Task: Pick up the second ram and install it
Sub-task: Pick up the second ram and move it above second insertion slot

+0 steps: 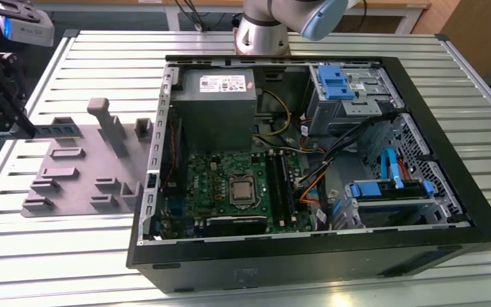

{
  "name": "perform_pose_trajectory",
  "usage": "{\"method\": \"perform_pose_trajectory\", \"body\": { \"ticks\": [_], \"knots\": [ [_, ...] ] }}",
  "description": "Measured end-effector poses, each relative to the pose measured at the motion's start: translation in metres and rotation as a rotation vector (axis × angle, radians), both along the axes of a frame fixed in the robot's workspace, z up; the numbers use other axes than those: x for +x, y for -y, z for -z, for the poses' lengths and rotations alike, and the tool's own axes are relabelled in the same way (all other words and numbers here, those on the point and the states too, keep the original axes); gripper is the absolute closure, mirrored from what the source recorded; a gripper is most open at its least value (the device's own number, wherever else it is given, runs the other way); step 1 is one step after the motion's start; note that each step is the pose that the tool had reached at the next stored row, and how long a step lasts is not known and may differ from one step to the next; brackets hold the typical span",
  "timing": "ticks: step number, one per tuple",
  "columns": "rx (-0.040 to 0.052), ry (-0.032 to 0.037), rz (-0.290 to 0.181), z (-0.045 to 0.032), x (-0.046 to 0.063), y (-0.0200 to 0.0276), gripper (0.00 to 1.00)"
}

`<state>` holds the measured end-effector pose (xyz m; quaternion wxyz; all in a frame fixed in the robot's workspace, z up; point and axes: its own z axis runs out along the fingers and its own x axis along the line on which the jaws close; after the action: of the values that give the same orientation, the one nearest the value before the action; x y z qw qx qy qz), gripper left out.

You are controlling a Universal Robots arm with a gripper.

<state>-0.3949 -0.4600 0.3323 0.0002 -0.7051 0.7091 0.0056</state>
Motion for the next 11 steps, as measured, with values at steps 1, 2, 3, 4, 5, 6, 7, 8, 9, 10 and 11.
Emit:
{"method": "perform_pose_trajectory", "body": {
  "ticks": [1,2,3,4,5,6,7,8,9,10,11],
  "knots": [
    [0.0,0.0,0.0,-0.0011,0.0,0.0,0.86],
    [0.0,0.0,0.0,-0.0022,0.0,0.0,0.86],
    [0.0,0.0,0.0,-0.0033,0.0,0.0,0.86],
    [0.0001,0.0001,0.0,-0.0046,0.0,0.0,0.86],
    [0.0,0.0,0.0,-0.0062,0.0,0.0,0.86],
    [0.0,0.0001,0.0,-0.0076,0.0,0.0,0.86],
    [0.0,0.0,0.0,-0.009,0.0,0.0,0.86],
    [0.0,0.0001,0.0,-0.0104,0.0,0.0,0.86],
    [0.0001,0.0001,0.0,-0.0118,0.0,0.0,0.86],
    [0.0,0.0001,0.0,-0.0131,0.0,0.0,0.86],
    [0.0,0.0,0.0,-0.0143,0.0,0.0,0.86]
  ]
}}
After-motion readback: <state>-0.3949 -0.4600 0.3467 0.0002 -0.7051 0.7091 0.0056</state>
